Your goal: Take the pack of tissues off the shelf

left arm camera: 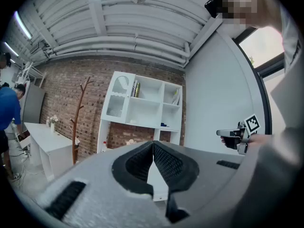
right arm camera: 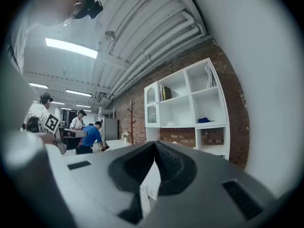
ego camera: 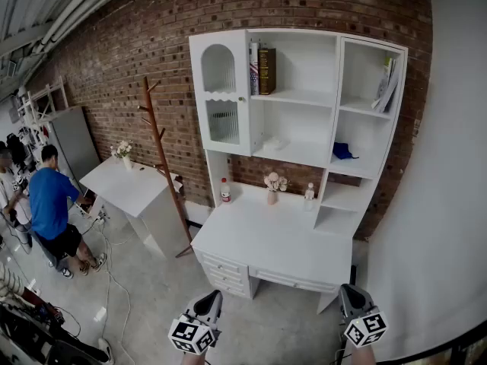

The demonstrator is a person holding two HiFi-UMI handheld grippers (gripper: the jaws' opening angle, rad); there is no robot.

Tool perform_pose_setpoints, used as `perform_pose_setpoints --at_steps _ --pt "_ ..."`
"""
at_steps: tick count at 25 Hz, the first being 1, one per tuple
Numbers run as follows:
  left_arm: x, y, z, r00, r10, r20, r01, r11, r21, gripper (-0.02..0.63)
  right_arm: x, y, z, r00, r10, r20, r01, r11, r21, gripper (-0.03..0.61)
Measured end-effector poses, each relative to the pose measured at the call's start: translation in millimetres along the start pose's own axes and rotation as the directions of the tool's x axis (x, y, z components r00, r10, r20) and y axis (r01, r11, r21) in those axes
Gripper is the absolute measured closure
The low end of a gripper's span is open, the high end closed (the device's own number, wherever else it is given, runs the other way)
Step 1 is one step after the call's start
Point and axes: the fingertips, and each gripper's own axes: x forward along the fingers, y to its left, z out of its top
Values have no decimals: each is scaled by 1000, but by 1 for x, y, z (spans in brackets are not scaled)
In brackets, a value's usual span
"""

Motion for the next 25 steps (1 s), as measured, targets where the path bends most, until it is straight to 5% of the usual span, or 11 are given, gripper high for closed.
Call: perform_pose_setpoints --at_steps 25 --pt "-6 -18 -12 998 47 -30 -47 999 -5 588 -3 -5 -3 998 64 -25 -65 997 -50 548"
